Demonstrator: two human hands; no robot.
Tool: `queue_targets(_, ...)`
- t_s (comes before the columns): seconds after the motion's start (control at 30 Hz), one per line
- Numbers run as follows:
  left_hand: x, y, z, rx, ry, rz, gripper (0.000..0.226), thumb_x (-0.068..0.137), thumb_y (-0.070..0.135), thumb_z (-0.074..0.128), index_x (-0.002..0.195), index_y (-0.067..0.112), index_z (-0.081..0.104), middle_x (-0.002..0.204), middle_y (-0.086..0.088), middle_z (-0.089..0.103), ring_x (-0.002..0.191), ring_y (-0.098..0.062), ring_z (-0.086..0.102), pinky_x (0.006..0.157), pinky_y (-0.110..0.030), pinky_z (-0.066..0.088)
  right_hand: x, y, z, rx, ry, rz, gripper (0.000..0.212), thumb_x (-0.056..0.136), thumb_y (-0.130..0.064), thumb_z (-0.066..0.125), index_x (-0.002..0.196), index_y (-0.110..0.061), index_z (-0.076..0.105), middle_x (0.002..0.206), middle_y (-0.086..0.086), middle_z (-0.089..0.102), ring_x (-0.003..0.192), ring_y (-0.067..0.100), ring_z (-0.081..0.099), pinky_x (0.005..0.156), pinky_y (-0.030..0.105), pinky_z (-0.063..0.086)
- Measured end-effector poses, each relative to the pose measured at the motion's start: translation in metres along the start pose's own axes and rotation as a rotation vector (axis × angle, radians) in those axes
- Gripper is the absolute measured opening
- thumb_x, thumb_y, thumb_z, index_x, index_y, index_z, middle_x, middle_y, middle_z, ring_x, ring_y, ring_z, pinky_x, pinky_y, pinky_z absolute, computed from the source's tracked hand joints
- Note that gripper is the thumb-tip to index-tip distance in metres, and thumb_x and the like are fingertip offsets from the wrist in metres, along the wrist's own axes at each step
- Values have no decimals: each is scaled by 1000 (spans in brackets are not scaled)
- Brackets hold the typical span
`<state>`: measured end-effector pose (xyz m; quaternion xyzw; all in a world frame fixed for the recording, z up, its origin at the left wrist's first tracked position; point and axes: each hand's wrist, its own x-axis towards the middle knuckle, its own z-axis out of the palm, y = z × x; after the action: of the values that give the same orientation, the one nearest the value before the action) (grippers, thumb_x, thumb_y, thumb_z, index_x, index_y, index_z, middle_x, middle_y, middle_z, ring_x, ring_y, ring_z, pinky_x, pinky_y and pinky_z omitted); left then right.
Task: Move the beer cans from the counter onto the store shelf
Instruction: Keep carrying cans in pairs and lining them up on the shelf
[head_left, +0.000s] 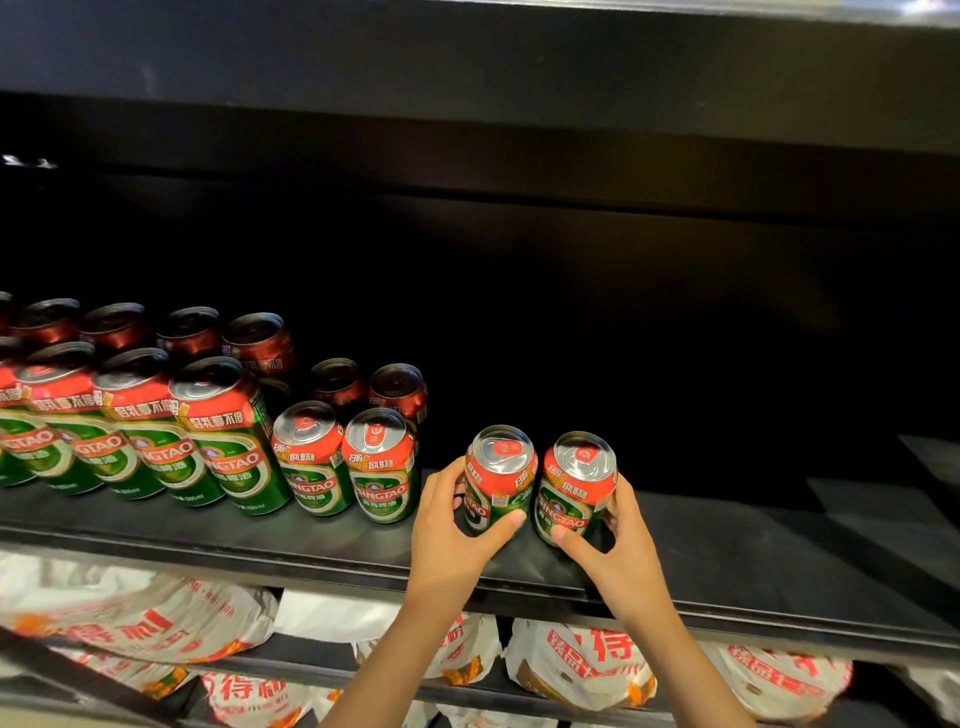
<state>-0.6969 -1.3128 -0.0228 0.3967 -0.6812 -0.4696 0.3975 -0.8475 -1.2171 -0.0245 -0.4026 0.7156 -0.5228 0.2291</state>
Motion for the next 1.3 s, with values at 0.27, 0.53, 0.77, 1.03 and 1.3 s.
queue_targets(0.27, 2, -4, 1, -69, -7, -70, 67, 67, 21, 83, 109, 43, 37, 116, 21, 50, 112, 5, 50, 83, -3, 41, 3, 2, -1, 14, 1, 11, 77, 71, -25, 80, 132, -37, 35, 126, -23, 44, 109, -15, 43, 77, -5, 37)
queue_targets(0.53, -1, -2, -4, 22, -78, 25, 65, 71, 47, 69, 127, 31, 41, 120, 13, 49, 113, 6, 47, 87, -5, 40, 3, 7, -3, 28, -12, 7, 75, 69, -35, 77, 134, -33, 40, 131, -16, 52, 123, 3, 47, 101, 23, 40)
queue_targets(0.77, -2, -3, -4, -49, -69, -47, 65, 76, 24, 76, 129, 31, 40, 121, 21, 52, 108, 19, 47, 82, 0, 39, 1, 2, 0, 3, -3, -2, 67, 76, -25, 76, 120, -52, 35, 122, -32, 43, 108, -15, 44, 78, 0, 38)
queue_targets(1.03, 0, -2, 2, 2, -17, -45, 67, 69, 31, 81, 113, 52, 36, 118, 21, 46, 107, 15, 46, 80, 0, 39, 1, -2, -2, -16, -14, 3, 67, 73, -25, 78, 117, -53, 37, 115, -35, 48, 104, -20, 47, 76, -3, 39)
queue_targets(1.3, 1, -4, 5, -5, 35, -27, 68, 66, 32, 83, 110, 51, 36, 117, 16, 47, 110, 2, 49, 84, -11, 43, 0, -6, -1, -62, -80, -6, 65, 78, -25, 74, 117, -54, 31, 114, -38, 43, 103, -32, 39, 74, -6, 36)
